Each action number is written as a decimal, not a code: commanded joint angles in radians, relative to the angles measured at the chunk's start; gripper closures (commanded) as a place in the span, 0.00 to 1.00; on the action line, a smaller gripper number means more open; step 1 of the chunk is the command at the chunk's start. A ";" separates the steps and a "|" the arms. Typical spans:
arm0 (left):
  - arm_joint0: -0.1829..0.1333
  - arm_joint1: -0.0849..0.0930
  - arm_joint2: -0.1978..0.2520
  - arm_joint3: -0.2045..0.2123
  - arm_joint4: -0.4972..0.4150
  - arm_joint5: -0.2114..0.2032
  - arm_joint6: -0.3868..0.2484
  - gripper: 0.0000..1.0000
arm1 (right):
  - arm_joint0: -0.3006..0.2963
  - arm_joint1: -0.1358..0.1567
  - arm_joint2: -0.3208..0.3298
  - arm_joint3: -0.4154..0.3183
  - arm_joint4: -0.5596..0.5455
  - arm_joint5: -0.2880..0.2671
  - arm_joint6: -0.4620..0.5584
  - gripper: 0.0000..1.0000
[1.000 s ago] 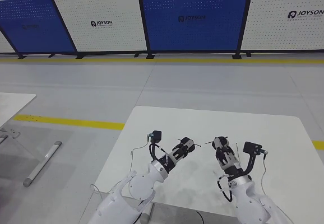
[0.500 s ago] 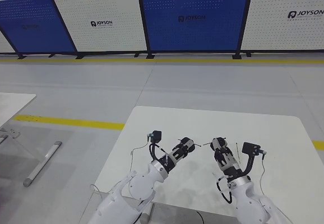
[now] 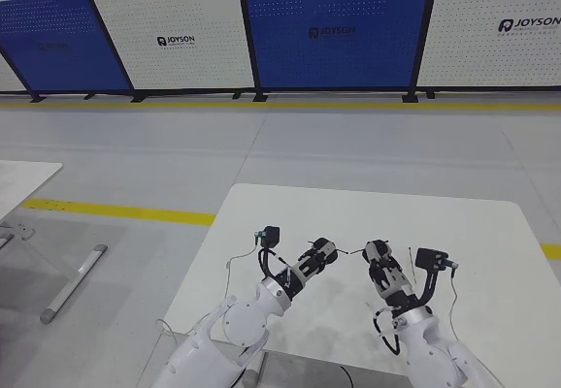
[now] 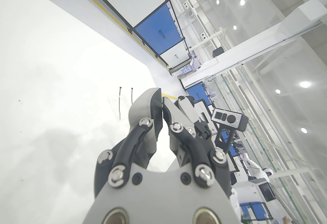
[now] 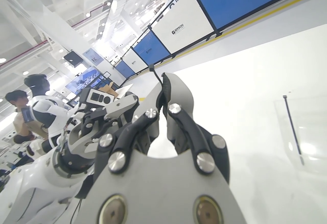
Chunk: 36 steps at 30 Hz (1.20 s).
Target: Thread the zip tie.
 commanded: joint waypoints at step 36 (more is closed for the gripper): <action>0.000 0.000 0.000 0.000 0.000 0.000 0.000 1.00 | -0.004 -0.018 0.028 0.008 0.017 -0.032 0.031 1.00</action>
